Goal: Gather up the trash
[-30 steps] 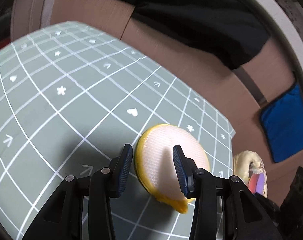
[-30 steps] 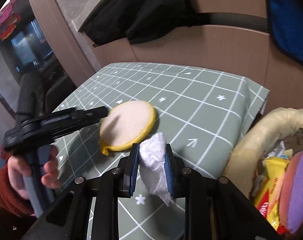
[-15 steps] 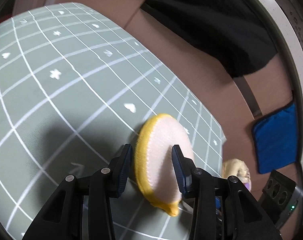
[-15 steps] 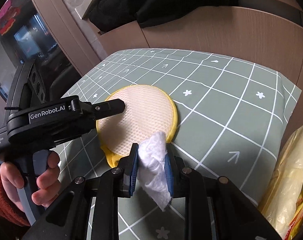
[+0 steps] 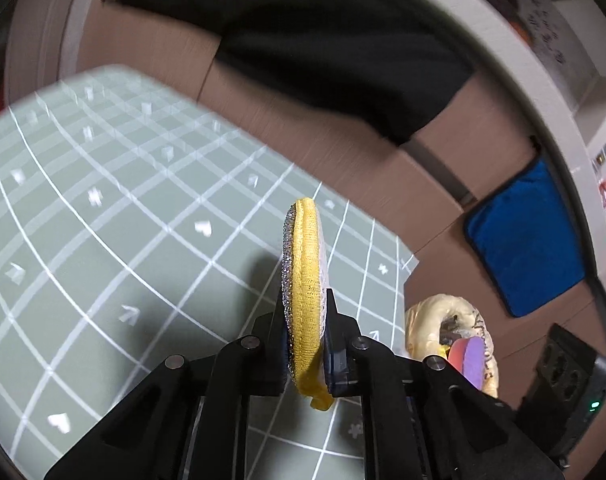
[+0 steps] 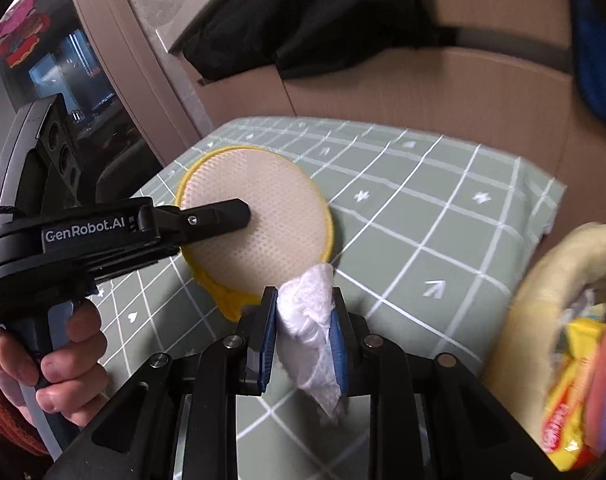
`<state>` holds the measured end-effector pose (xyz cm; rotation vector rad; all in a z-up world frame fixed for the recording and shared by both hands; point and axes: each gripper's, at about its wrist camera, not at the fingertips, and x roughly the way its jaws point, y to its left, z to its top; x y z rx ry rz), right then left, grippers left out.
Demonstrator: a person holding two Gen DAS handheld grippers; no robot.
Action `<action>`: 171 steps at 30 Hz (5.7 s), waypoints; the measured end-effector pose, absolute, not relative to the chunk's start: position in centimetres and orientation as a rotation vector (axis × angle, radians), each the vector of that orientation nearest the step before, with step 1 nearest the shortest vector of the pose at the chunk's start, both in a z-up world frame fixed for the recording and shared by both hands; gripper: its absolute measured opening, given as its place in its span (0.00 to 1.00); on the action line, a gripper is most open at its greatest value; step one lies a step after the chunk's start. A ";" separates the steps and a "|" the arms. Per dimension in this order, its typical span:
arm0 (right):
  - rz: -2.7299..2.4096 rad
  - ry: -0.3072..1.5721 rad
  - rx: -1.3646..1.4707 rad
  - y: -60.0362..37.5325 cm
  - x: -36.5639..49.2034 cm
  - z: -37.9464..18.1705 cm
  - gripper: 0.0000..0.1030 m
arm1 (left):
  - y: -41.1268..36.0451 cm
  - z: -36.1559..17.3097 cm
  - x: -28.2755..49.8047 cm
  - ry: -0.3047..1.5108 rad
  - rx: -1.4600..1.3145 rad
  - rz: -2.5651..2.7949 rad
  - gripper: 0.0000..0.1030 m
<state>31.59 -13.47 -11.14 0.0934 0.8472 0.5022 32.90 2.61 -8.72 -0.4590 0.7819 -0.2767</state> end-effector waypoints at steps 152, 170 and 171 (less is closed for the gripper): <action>0.085 0.417 0.017 -15.1 -2.5 0.8 0.60 | 3.0 1.7 -0.4 0.408 -0.030 -0.092 0.40; 0.070 0.403 0.007 -15.2 -3.1 1.1 0.60 | 3.2 1.7 -0.3 0.419 -0.036 -0.114 0.40; 0.068 0.401 0.009 -15.2 -3.1 1.1 0.60 | 3.2 1.7 -0.3 0.419 -0.036 -0.116 0.40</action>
